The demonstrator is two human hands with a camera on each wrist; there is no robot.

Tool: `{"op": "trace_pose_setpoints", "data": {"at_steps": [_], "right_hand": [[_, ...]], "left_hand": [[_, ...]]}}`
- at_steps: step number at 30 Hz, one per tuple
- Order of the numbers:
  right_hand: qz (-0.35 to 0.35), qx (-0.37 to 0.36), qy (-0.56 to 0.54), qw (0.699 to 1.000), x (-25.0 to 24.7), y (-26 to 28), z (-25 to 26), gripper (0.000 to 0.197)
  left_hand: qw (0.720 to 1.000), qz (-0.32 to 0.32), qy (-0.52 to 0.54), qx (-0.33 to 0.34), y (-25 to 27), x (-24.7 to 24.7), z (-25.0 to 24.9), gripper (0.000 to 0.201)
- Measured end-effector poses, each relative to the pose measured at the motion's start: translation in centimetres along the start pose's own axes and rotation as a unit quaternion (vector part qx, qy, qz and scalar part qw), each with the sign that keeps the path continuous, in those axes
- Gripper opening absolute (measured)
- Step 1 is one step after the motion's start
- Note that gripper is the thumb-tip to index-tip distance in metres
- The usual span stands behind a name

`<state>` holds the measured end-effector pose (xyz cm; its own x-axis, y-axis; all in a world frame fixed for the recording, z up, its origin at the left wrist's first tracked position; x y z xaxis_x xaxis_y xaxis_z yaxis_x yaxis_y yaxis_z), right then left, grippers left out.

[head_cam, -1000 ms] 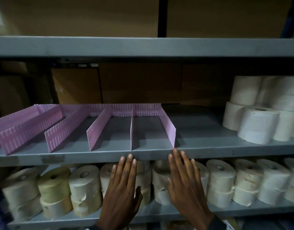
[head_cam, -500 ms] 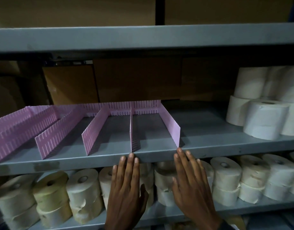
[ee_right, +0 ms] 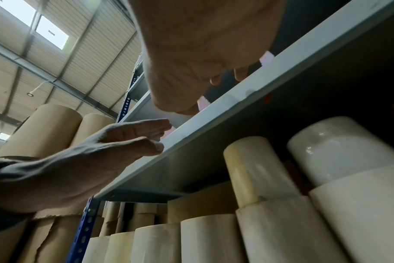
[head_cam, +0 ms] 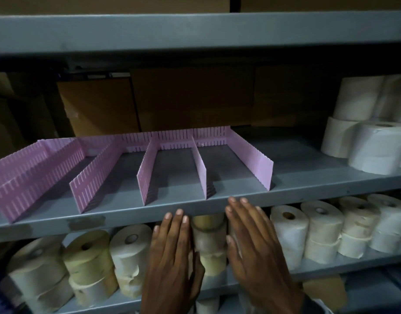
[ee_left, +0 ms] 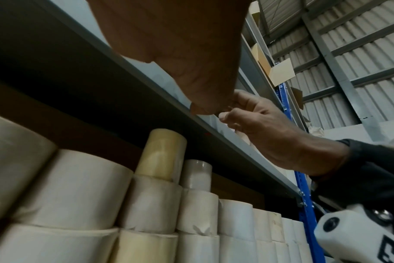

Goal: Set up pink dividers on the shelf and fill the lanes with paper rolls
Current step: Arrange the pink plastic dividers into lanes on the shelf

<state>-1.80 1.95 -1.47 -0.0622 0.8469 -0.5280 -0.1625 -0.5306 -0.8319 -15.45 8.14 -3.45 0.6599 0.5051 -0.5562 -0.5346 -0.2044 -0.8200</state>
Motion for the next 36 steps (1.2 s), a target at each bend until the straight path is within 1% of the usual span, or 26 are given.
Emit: {"op": "trace_pose_setpoints", "data": {"at_steps": [2, 4, 7, 11, 14, 19, 23, 26, 29, 31, 34, 36], "right_hand": [[0.005, -0.015, 0.012, 1.0, 1.3, -0.6, 2.3, 0.062], [0.015, -0.014, 0.031, 0.999, 2.6, -0.9, 3.5, 0.061], [0.023, 0.011, 0.051, 0.998, 3.7, -0.6, 3.9, 0.058], [0.031, 0.018, 0.057, 0.998, 4.2, -0.1, 4.1, 0.059], [0.037, 0.018, 0.054, 0.998, 4.2, 0.4, 4.3, 0.062], [0.008, 0.033, 0.022, 0.999, 3.7, 0.7, 5.3, 0.052], [-0.009, 0.029, 0.003, 1.0, 3.7, 0.3, 6.9, 0.051], [-0.014, 0.017, -0.01, 1.0, 4.3, -0.2, 8.5, 0.051], [-0.019, 0.002, -0.024, 1.0, 5.0, -1.0, 10.7, 0.052], [-0.006, -0.012, -0.023, 1.0, 5.9, -1.7, 12.5, 0.055], [0.022, -0.02, 0.006, 1.0, 7.7, -2.2, 14.5, 0.059], [0.02, -0.015, 0.025, 0.999, 8.4, -2.2, 15.0, 0.062]], "left_hand": [[1.0, -0.01, -0.003, -0.002, 0.7, -0.8, 1.7, 0.063], [1.0, -0.007, -0.011, -0.002, 1.4, -1.3, 3.3, 0.066], [1.0, 0.0, -0.022, 0.0, 2.4, -1.6, 5.2, 0.069], [1.0, 0.013, -0.023, -0.001, 2.5, -1.8, 7.2, 0.072], [0.999, 0.023, -0.027, 0.003, 2.1, -1.9, 7.6, 0.07], [0.998, 0.02, -0.047, 0.024, 1.8, -2.3, 7.6, 0.077], [0.997, 0.041, -0.058, 0.036, 1.3, -2.9, 7.4, 0.063], [0.998, 0.049, -0.028, 0.042, 1.8, -3.6, 7.8, 0.06], [0.999, 0.049, -0.017, 0.009, 3.3, -4.7, 9.7, 0.06], [0.998, 0.051, -0.019, -0.02, 4.5, -5.6, 11.5, 0.058], [0.996, 0.07, -0.031, -0.049, 6.0, -6.4, 13.6, 0.058], [0.994, 0.089, -0.035, -0.058, 6.7, -6.7, 14.7, 0.059]]}}
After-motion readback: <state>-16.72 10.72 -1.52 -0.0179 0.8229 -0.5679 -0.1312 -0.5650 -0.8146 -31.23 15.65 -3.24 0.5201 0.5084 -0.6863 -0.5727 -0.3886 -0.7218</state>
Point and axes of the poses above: each hand's wrist, its own y-axis away from the middle knuckle, its own x-axis out of the palm, z = x × y, the point moved 10 cm from there along -y, towards the middle knuckle, and after that the axes turned 10 degrees about x, right-handed, at the moved point
